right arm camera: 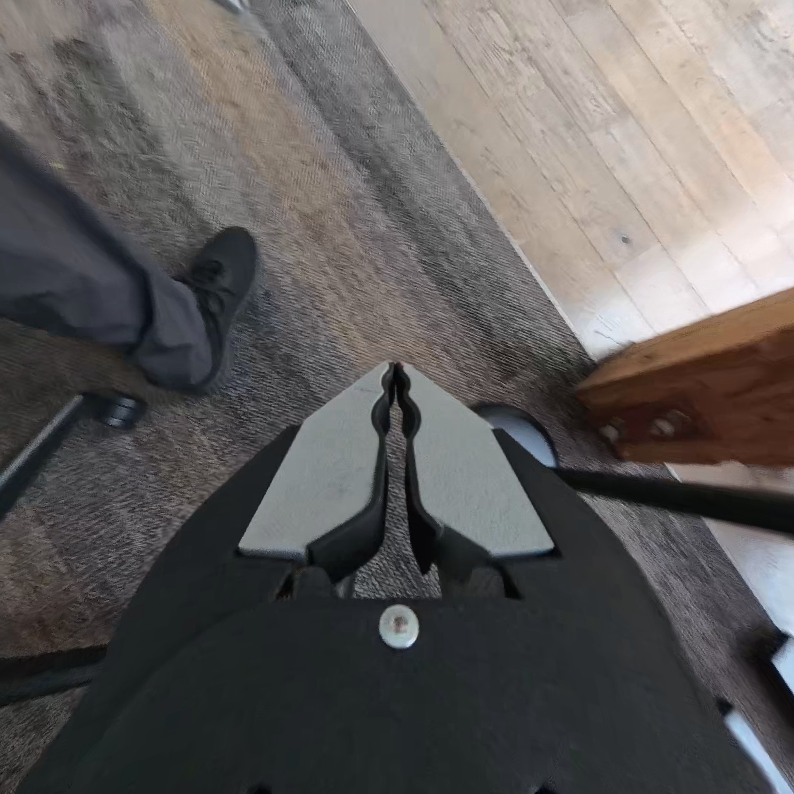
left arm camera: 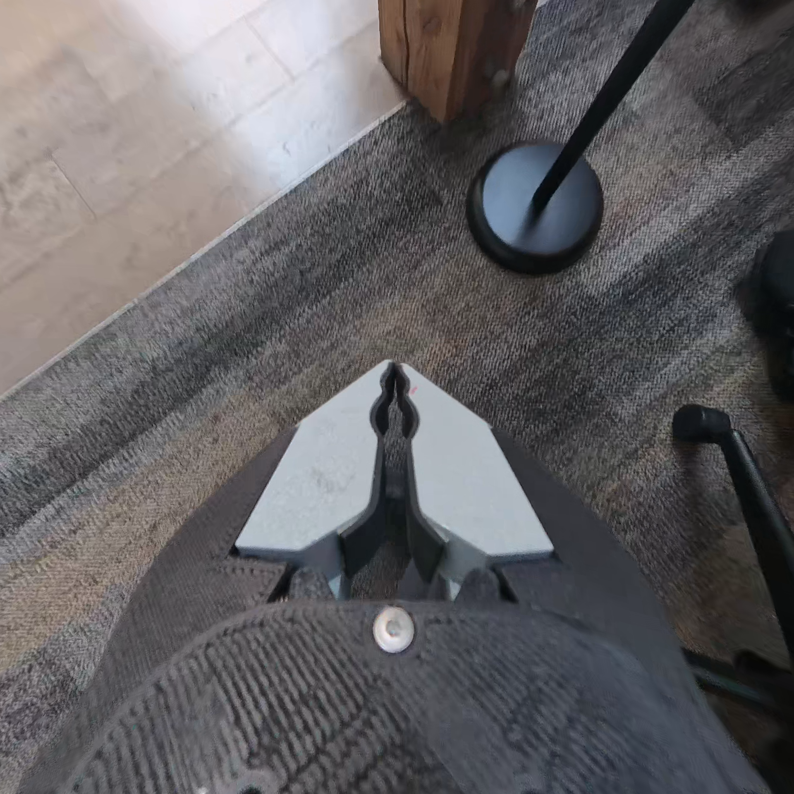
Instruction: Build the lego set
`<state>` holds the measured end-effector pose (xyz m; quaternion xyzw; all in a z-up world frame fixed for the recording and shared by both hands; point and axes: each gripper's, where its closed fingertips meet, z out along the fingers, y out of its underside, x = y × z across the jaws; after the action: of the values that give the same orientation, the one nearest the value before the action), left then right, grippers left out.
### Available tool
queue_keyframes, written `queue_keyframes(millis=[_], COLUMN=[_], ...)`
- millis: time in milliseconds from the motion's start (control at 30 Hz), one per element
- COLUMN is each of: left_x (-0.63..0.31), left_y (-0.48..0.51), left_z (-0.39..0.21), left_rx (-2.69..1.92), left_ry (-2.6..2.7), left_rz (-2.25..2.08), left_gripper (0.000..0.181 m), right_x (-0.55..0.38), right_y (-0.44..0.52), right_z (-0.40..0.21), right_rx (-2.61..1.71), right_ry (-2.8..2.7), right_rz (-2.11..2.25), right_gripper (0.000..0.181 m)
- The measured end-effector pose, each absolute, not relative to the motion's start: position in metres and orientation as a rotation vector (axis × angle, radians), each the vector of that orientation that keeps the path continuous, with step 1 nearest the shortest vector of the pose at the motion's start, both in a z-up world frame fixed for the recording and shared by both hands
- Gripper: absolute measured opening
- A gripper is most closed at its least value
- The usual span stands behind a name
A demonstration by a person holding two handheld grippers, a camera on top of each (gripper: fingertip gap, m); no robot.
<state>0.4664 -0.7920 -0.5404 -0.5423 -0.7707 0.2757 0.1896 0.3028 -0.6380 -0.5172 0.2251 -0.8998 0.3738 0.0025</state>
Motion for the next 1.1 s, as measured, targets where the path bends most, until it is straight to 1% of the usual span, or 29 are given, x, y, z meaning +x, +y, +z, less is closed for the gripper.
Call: queue_keyframes(millis=[133,233,267,333,367,433,467,533,600,667,733,767,867,967,1033,1100], left_x=[0.415,0.368,0.350,0.319,0.304,0.275,0.262,0.223,0.180,0.141,0.109,0.094,0.053,0.018,0.000,-0.015], left_y=[-0.774,-0.744,-0.726,-0.687,-0.663,-0.608,-0.578,-0.516,-0.459,-0.406,-0.365,-0.350,-0.322,-0.313,-0.306,-0.306], left_z=[-0.509,-0.492,-0.488,-0.486,-0.485,-0.485,-0.486,-0.481,-0.469,-0.459,-0.455,-0.455,-0.454,-0.456,-0.455,-0.451], left_rx=[-1.552,-1.640,-1.627,-1.635,-1.652,-1.719,-1.764,-1.844,-1.982,-2.081,-2.143,-2.161,-2.167,-2.165,-2.156,-2.184], left_ry=[-2.102,-2.095,-2.090,-2.102,-2.092,-2.041,-2.006,-1.881,-1.696,-1.487,-1.346,-1.301,-1.199,-1.154,-1.128,-1.120], left_rz=[0.932,0.963,0.922,0.850,0.815,0.730,0.697,0.650,0.681,0.696,0.682,0.671,0.640,0.644,0.627,0.655], left_gripper=[0.000,0.000,0.000,0.007,0.007,0.014,0.016,0.020,0.020,0.022,0.030,0.033,0.035,0.036,0.037,0.036], right_x=[0.251,0.213,0.200,0.178,0.168,0.145,0.134,0.114,0.092,0.070,0.045,0.032,-0.007,-0.051,-0.078,-0.098], right_y=[-0.606,-0.571,-0.558,-0.531,-0.517,-0.490,-0.478,-0.456,-0.433,-0.412,-0.390,-0.377,-0.327,-0.264,-0.227,-0.194], right_z=[-0.477,-0.447,-0.438,-0.422,-0.416,-0.402,-0.393,-0.374,-0.355,-0.342,-0.338,-0.338,-0.342,-0.347,-0.346,-0.358], right_rx=[0.494,0.326,0.277,0.179,0.135,0.059,0.016,-0.090,-0.200,-0.285,-0.404,-0.465,-0.550,-0.598,-0.665,-0.720], right_ry=[-2.704,-2.677,-2.667,-2.641,-2.635,-2.563,-2.515,-2.438,-2.339,-2.242,-2.198,-2.177,-2.092,-2.002,-1.941,-1.906], right_rz=[1.275,1.367,1.394,1.465,1.484,1.527,1.559,1.612,1.651,1.691,1.674,1.651,1.541,1.401,1.406,1.403], right_gripper=[0.000,0.011,0.012,0.019,0.023,0.026,0.031,0.048,0.057,0.072,0.088,0.092,0.094,0.101,0.101,0.102])
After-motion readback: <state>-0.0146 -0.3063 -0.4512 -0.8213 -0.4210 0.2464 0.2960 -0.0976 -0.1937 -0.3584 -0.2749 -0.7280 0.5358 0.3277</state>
